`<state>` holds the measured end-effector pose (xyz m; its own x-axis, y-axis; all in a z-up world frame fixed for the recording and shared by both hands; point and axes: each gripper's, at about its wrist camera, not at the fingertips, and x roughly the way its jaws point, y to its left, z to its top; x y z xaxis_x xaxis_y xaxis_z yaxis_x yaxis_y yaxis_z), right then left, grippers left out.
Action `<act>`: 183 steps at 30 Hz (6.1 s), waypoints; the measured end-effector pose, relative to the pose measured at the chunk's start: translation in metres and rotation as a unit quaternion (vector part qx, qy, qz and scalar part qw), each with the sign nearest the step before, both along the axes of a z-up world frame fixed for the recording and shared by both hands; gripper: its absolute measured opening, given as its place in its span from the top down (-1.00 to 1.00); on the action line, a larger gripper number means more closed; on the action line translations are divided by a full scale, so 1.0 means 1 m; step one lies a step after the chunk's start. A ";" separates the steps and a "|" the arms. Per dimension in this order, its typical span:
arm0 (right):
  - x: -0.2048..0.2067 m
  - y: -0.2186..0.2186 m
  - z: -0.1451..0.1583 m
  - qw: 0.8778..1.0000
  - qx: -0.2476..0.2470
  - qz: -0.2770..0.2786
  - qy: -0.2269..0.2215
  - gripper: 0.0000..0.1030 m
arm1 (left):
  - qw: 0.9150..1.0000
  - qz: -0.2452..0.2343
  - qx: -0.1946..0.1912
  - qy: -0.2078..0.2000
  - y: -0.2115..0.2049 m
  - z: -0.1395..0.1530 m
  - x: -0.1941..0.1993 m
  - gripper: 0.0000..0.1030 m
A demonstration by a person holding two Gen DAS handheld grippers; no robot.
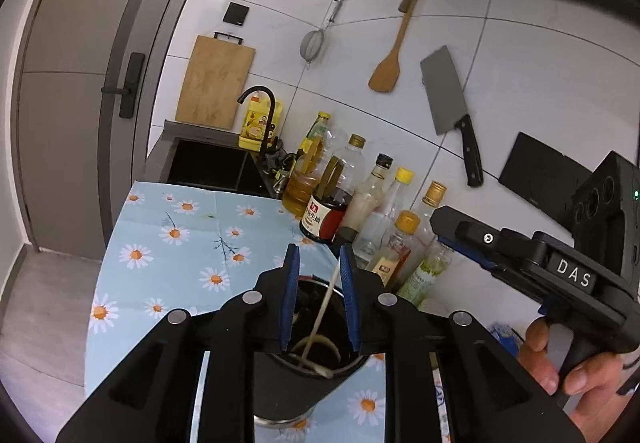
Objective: Organize utensils
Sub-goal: 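Move the open right gripper back down to the chopsticks on the table, then close the right gripper on another wooden chopstick, then lift the chopstick upright with the right gripper over the black holder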
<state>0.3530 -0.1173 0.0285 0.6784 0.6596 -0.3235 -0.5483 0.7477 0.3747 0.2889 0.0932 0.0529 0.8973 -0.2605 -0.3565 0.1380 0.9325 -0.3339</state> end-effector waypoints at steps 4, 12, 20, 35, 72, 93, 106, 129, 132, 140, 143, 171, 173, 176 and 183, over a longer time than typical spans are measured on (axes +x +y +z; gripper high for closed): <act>-0.015 -0.008 0.001 1.000 -0.005 0.005 0.010 0.27 | 1.000 -0.013 0.017 0.009 -0.005 0.002 -0.016 0.61; -0.045 -0.028 -0.011 0.996 -0.026 0.002 0.085 0.27 | 0.997 -0.026 0.043 0.056 -0.011 -0.008 -0.049 0.61; -0.071 -0.041 -0.038 0.983 -0.052 -0.008 0.173 0.27 | 0.993 -0.041 0.050 0.095 -0.007 -0.020 -0.072 0.61; -0.101 -0.051 -0.116 0.941 -0.075 -0.026 0.328 0.27 | 0.976 -0.062 0.051 0.204 0.017 -0.075 -0.102 0.61; -0.119 -0.052 -0.217 0.819 -0.121 -0.153 0.539 0.72 | 0.939 -0.152 0.007 0.308 0.035 -0.166 -0.136 0.61; -0.099 -0.008 -0.218 0.778 -0.238 -0.219 0.538 0.83 | 0.938 -0.167 -0.010 0.305 0.052 -0.170 -0.129 0.61; -0.104 -0.013 -0.220 0.797 -0.218 -0.190 0.530 0.90 | 0.929 -0.188 0.046 0.315 0.033 -0.167 -0.118 0.61; -0.115 -0.078 -0.178 0.857 -0.106 -0.079 0.498 0.90 | 0.856 -0.245 0.213 0.403 -0.031 -0.171 -0.080 0.61; -0.111 -0.081 -0.180 0.857 -0.101 -0.076 0.499 0.90 | 0.847 -0.248 0.226 0.413 -0.037 -0.175 -0.078 0.61; -0.108 -0.083 -0.177 0.862 -0.096 -0.052 0.496 0.90 | 0.834 -0.239 0.254 0.428 -0.054 -0.181 -0.068 0.61; -0.106 -0.079 -0.175 0.864 -0.096 -0.041 0.492 0.90 | 0.825 -0.235 0.282 0.430 -0.064 -0.183 -0.064 0.61; -0.081 -0.054 -0.168 0.883 -0.115 0.052 0.452 0.90 | 0.878 -0.111 0.190 0.425 -0.040 -0.155 -0.057 0.93; -0.079 -0.050 -0.166 0.885 -0.117 0.060 0.447 0.90 | 0.888 -0.100 0.172 0.415 -0.030 -0.148 -0.061 0.93; -0.077 -0.042 -0.162 0.888 -0.121 0.073 0.439 0.90 | 0.902 -0.083 0.144 0.399 -0.020 -0.134 -0.067 0.93; -0.075 -0.023 -0.146 0.899 -0.121 0.111 0.405 0.90 | 0.933 -0.057 0.084 0.346 -0.009 -0.096 -0.079 0.93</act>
<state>0.2783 -0.1403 -0.1175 0.0155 0.5940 -0.8043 -0.3138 0.7667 0.5601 0.2104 0.0840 -0.0429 0.4068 -0.2277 -0.8847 0.0452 0.9723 -0.2294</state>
